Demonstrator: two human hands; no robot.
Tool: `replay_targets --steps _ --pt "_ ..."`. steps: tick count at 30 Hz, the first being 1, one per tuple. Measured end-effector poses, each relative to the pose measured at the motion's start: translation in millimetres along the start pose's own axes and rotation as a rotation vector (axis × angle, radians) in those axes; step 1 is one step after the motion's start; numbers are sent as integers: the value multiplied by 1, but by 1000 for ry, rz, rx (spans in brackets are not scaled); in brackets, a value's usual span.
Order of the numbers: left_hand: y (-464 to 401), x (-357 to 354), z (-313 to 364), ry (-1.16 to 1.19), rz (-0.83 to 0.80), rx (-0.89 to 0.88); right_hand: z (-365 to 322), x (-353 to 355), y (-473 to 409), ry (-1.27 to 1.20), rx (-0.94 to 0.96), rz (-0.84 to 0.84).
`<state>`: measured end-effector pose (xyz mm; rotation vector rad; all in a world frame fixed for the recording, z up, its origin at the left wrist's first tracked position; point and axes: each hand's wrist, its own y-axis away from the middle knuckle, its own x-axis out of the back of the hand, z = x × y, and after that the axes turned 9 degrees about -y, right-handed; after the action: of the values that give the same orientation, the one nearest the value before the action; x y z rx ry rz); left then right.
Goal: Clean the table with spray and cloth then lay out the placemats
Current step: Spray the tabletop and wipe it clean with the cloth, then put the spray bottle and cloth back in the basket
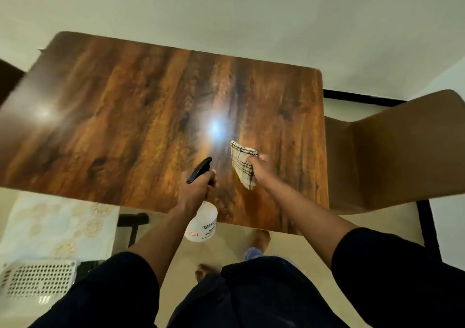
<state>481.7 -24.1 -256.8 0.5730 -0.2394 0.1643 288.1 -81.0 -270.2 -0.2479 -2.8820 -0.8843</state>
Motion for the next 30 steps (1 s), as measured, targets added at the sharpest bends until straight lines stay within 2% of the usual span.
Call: replay_targets --steps 4,10,13,19,25,30 --pt "17 58 -24 77 119 -30 -9 -50 20 -223 -115 -159" --pt "48 138 -74 217 269 -2 -10 -119 58 -316 -227 -410" --pt "63 168 -87 245 351 -12 -10 -153 77 -322 -256 -477" --pt "84 219 -112 315 511 -48 -14 -228 108 -203 -253 -600" --pt "98 258 -132 383 721 63 -19 -305 130 -61 -269 -735" --pt "101 288 -159 341 832 105 -15 -368 139 70 -308 -827"
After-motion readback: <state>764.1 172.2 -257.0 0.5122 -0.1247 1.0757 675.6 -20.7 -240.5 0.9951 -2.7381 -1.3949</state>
